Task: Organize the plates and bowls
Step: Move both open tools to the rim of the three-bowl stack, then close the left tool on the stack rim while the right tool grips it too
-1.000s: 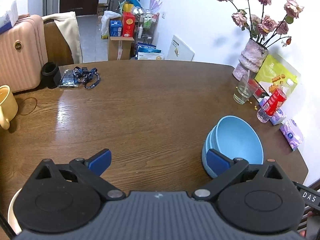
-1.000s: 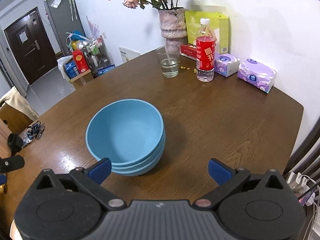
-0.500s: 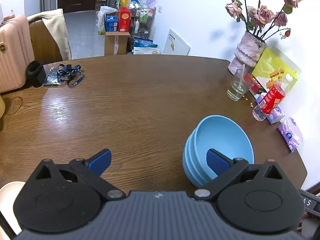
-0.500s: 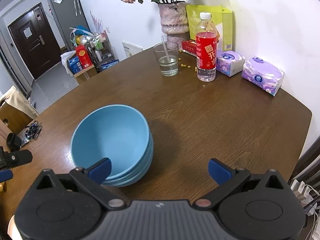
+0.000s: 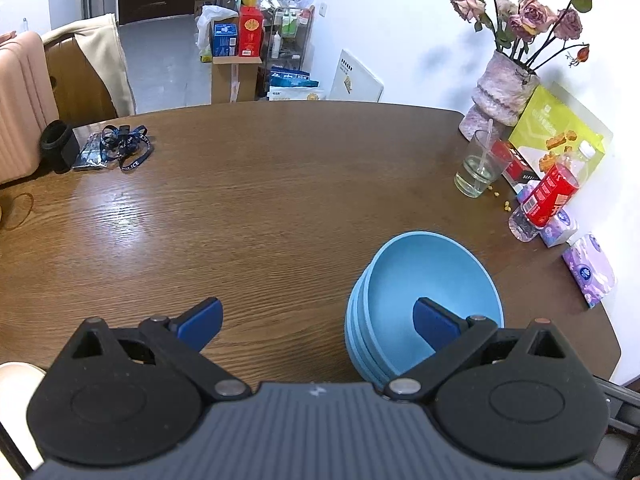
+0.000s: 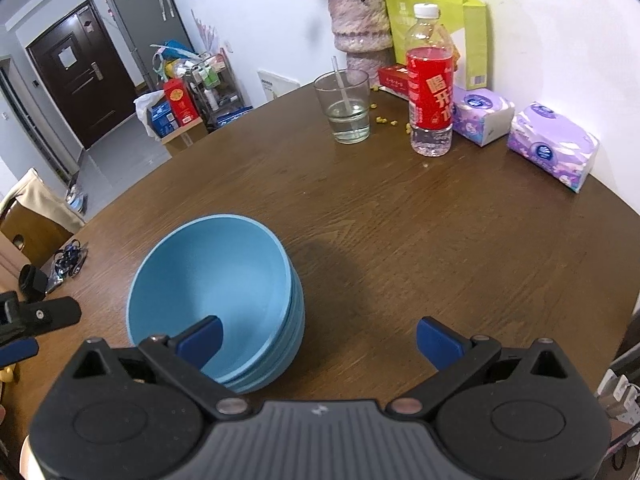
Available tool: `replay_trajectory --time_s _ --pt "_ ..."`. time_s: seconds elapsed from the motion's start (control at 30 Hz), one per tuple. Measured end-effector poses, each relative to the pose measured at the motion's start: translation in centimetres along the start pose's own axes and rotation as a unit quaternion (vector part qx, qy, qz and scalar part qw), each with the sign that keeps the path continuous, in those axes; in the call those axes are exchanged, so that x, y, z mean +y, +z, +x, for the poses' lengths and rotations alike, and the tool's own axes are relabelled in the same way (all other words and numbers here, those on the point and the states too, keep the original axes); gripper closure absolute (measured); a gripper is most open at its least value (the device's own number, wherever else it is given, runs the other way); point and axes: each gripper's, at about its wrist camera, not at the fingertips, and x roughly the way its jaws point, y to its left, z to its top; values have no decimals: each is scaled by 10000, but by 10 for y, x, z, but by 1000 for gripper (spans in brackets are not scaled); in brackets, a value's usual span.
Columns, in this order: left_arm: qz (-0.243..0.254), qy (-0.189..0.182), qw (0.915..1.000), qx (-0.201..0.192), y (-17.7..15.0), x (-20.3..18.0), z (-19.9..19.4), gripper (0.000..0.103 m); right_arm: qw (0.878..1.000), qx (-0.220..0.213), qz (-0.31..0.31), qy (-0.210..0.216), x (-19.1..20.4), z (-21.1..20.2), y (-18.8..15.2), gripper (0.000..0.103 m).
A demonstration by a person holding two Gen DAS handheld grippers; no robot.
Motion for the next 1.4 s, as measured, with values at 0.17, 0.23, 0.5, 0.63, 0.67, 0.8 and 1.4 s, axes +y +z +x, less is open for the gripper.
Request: replay_trajectory --time_s 0.17,0.23,0.5,0.63,0.67,0.8,1.4 --pt "3 45 10000 47 3 -8 9 0 9999 76 -41 90 0 12 7 0" --pt "0 66 9999 78 5 -11 13 0 9998 118 -62 120 0 17 10 0" --pt "-52 108 9997 235 7 -19 32 0 9992 314 -126 213 -3 39 18 0" --pt "-97 126 9993 340 6 -22 43 0 9987 406 -167 254 -3 47 20 0" --pt "-107 137 9992 367 6 -23 46 0 9985 440 -184 265 -3 50 21 0" --pt "-153 178 9987 460 7 -25 56 0 9977 559 -223 318 -3 61 22 0" --pt "-326 319 9949 902 0 -28 92 0 9930 1037 -135 556 -9 96 25 0"
